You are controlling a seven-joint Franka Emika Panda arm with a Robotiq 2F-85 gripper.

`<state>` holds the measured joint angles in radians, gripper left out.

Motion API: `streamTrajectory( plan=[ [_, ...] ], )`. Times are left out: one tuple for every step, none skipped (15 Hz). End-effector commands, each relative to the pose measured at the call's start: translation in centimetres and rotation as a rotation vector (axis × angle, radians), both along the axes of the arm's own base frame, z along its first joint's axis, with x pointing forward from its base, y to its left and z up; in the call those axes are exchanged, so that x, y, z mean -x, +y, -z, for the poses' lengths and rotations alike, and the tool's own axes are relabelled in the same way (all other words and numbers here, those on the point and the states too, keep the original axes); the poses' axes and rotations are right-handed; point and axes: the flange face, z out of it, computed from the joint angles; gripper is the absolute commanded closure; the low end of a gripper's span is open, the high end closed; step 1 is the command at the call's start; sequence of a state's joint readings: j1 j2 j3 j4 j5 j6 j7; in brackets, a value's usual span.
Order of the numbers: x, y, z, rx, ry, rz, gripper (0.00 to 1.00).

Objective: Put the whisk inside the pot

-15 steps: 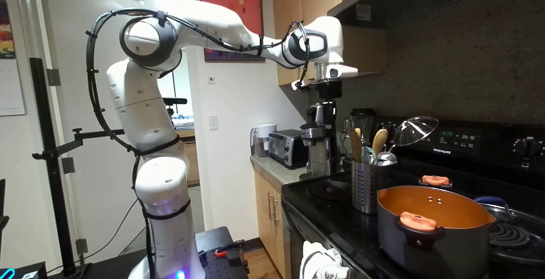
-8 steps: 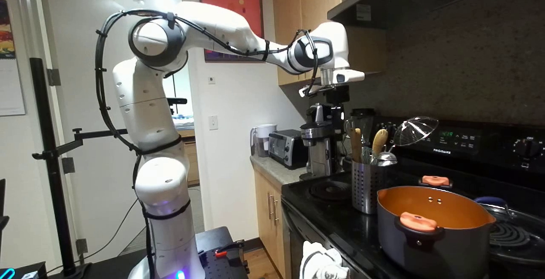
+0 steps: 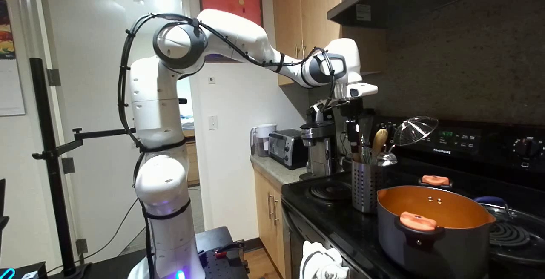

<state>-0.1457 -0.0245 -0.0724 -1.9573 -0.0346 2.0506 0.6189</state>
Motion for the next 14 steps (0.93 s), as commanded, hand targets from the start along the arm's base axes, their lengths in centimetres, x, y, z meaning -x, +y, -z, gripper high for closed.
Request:
streamTrajectory(
  plan=[
    [-2.8, 0.5, -0.5, 0.024, -0.026, 0.017, 0.00],
    [-3.4, 0.7, -0.6, 0.026, -0.029, 0.015, 0.00],
    [-3.9, 0.9, -0.6, 0.028, -0.031, 0.017, 0.00],
    [-4.4, 1.1, -0.6, 0.031, -0.032, 0.015, 0.00],
    [-4.8, 1.3, -0.2, 0.032, -0.029, 0.010, 0.00],
    [-5.1, 1.4, 0.0, 0.033, -0.027, 0.005, 0.00],
    [-5.4, 1.5, 0.5, 0.034, -0.021, 0.004, 0.00],
    [-5.7, 1.6, 0.8, 0.034, -0.016, 0.001, 0.00],
    [-5.8, 1.5, 1.2, 0.035, -0.008, 0.001, 0.00],
    [-6.0, 1.5, 1.6, 0.035, -0.003, 0.001, 0.00],
    [-6.1, 1.5, 1.9, 0.035, 0.002, 0.001, 0.00],
    [-6.3, 1.4, 2.2, 0.036, 0.006, 0.001, 0.00],
    [-6.4, 1.4, 2.3, 0.035, 0.008, 0.002, 0.00],
    [-6.5, 1.5, 2.3, 0.034, 0.007, -0.002, 0.00]
  ],
)
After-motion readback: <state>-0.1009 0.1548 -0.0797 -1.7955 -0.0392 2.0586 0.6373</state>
